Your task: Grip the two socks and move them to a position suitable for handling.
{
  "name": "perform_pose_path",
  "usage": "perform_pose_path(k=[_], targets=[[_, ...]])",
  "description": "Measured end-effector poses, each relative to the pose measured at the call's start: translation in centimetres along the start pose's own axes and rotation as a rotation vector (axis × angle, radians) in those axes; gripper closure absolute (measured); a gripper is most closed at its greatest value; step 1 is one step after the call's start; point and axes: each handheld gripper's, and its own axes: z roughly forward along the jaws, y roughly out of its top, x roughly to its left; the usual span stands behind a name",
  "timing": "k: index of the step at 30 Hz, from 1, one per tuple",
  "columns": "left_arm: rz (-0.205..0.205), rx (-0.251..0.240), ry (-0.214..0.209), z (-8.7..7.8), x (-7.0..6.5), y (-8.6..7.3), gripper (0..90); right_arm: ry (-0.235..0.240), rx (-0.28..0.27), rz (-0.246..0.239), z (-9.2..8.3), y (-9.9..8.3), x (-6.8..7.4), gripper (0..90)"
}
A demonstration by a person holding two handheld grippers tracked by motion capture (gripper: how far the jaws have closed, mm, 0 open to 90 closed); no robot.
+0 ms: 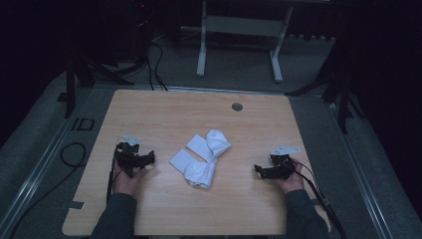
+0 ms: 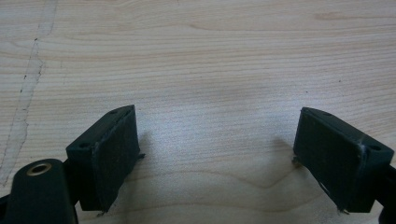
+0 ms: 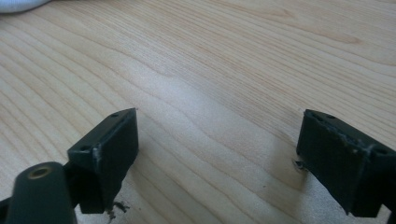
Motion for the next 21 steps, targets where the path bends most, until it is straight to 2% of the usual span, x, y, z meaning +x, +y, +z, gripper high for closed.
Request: perform_pose_path(k=[18,21], targets=[[0.0,0.002,0.001,-0.02,-0.05,0.0,14.3,0.015,-0.002,-0.015,-0.01,-0.01,-0.07,13.4],[0.0,0.002,0.001,-0.02,-0.06,0.0,14.3,0.017,0.017,-0.016,-0.42,0.08,-0.06,23.6]])
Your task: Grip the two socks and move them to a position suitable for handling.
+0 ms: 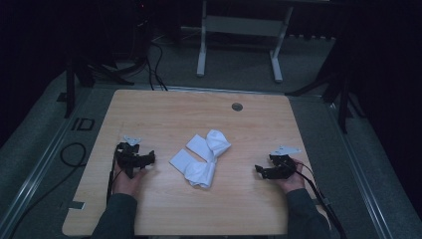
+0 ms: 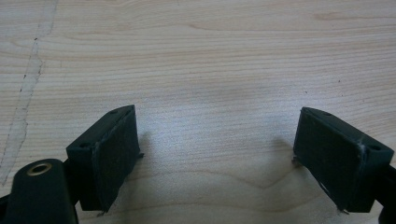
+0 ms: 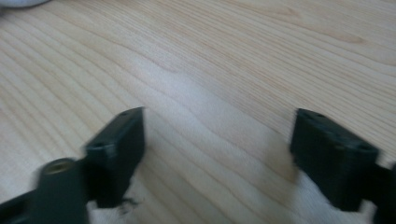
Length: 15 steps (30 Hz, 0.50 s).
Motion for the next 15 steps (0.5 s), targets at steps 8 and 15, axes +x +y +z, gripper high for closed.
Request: perform_pose_path(k=[8,15], targets=[[-0.002,-0.001,0.001,0.0,0.0,0.0,14.3,-0.003,0.043,-0.066,-2.0,0.5,0.5,39.0],[-0.002,-0.001,0.001,0.0,-0.1,0.0,14.3,0.009,0.075,-0.159,-4.0,1.4,2.0,45.6]])
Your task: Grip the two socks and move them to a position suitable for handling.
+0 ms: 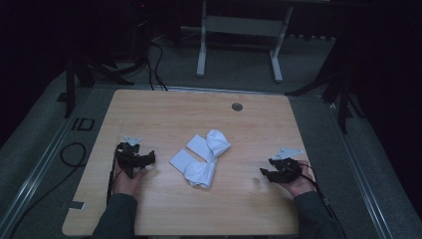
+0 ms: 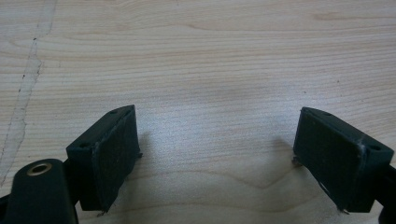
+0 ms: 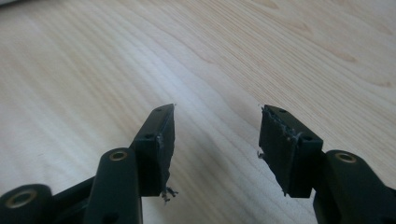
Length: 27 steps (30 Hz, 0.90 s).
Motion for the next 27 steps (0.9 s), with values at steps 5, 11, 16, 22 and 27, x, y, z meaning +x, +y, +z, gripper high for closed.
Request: perform_pose_path(k=[5,11,16,22,27], targets=[[0.002,0.002,0.0,0.0,0.0,0.0,14.3,0.018,0.005,-0.037,-0.9,0.9,0.8,45.6],[0.002,0.002,-0.001,0.0,0.0,0.0,14.3,0.039,0.033,-0.094,-0.9,1.7,2.3,45.6],[0.002,0.001,-0.001,0.0,0.0,0.0,14.3,0.06,0.04,-0.136,-0.9,2.5,3.5,46.0],[0.001,0.001,-0.001,0.0,0.0,0.0,14.3,0.091,0.044,-0.18,-1.0,3.7,5.2,50.1],[0.0,0.002,0.0,0.0,-0.1,0.0,14.3,0.119,0.044,-0.208,-0.6,4.8,6.5,57.5]])
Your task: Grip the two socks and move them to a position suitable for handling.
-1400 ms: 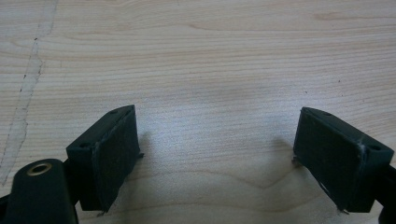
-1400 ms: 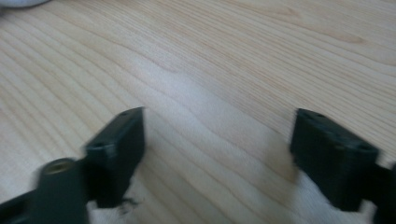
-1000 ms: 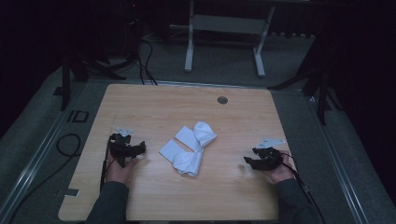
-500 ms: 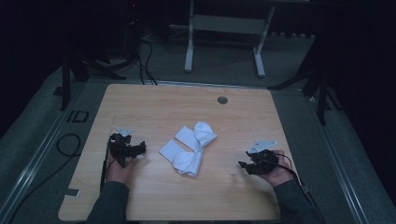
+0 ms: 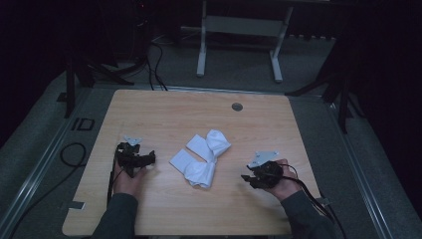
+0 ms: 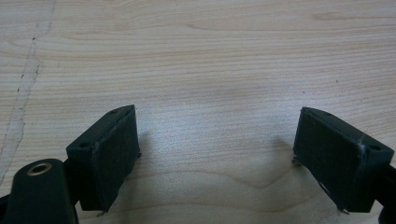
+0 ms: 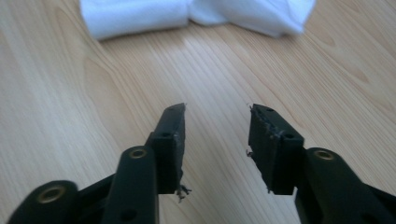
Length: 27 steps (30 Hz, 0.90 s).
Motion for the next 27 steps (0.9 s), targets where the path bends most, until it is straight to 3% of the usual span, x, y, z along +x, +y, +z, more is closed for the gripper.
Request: perform_pose_path(k=[5,8,12,17,19,21,27], targets=[[0.0,0.001,0.002,0.0,0.0,0.0,14.2,0.034,-0.005,-0.033,0.8,1.4,0.9,68.6],[-0.013,0.0,0.012,0.0,-0.2,0.0,14.2,0.059,-0.011,-0.074,1.9,3.2,2.0,78.4],[-0.012,-0.002,0.01,0.0,-0.2,0.0,14.3,0.087,-0.025,-0.08,3.1,4.6,2.7,89.4],[-0.012,0.004,0.01,-0.2,-0.4,0.1,17.4,0.12,-0.031,-0.092,4.7,5.8,3.7,89.6],[-0.004,0.011,0.003,-0.4,-0.6,0.1,24.8,0.135,-0.046,-0.091,5.2,6.2,4.0,89.7],[0.004,0.012,-0.007,-0.6,-0.9,0.1,31.7,0.117,-0.035,-0.116,5.7,6.7,4.6,89.6],[0.024,0.024,-0.029,-1.0,-1.1,0.1,45.4,0.146,-0.067,-0.119,6.6,7.8,5.6,89.6]])
